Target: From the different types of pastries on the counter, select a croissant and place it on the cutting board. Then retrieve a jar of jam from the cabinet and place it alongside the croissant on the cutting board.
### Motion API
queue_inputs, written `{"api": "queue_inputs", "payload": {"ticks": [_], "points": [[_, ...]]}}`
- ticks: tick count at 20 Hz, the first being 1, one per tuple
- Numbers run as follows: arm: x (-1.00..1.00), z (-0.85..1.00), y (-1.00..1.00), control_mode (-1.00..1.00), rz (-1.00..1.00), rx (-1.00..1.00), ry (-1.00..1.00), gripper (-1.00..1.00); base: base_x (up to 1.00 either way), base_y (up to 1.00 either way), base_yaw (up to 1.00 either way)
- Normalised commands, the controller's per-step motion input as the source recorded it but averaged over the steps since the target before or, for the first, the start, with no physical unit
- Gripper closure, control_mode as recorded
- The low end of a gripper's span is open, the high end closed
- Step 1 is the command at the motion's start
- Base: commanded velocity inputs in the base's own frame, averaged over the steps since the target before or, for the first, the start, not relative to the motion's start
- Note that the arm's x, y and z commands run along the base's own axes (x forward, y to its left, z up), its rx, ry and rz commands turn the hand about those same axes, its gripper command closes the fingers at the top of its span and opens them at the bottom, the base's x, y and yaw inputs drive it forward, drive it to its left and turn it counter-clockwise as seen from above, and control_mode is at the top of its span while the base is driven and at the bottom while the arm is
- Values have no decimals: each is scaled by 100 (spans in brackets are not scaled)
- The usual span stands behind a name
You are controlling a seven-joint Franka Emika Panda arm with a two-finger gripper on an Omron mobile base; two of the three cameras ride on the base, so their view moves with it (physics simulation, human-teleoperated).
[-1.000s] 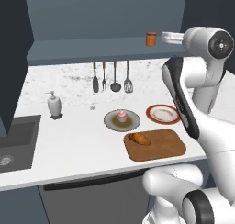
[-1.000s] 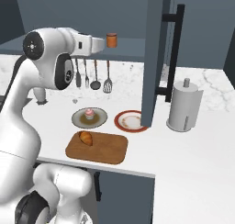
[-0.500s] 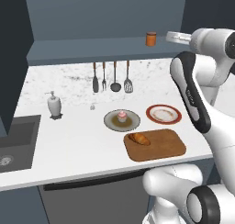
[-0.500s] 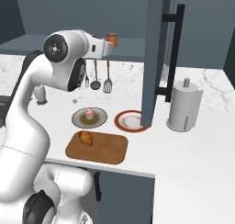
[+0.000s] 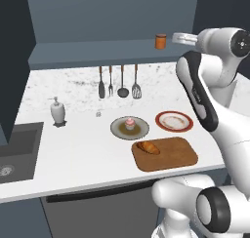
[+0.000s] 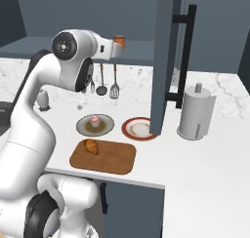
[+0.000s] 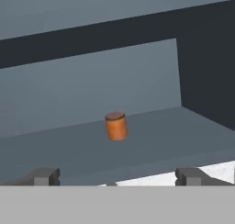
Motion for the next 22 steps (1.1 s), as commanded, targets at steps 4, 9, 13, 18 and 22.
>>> {"api": "queue_inputs", "payload": {"ticks": [4, 9, 13, 18, 22], "points": [[26, -9, 16, -100, 0, 0, 2, -100, 0, 0, 0], [25, -7, 8, -100, 0, 0, 0, -100, 0, 0, 0], [28, 0, 0, -100, 0, 0, 0, -100, 0, 0, 0], [23, -3, 0, -100, 0, 0, 0, -100, 0, 0, 0], [13, -19, 0, -100, 0, 0, 0, -100, 0, 0, 0]]}}
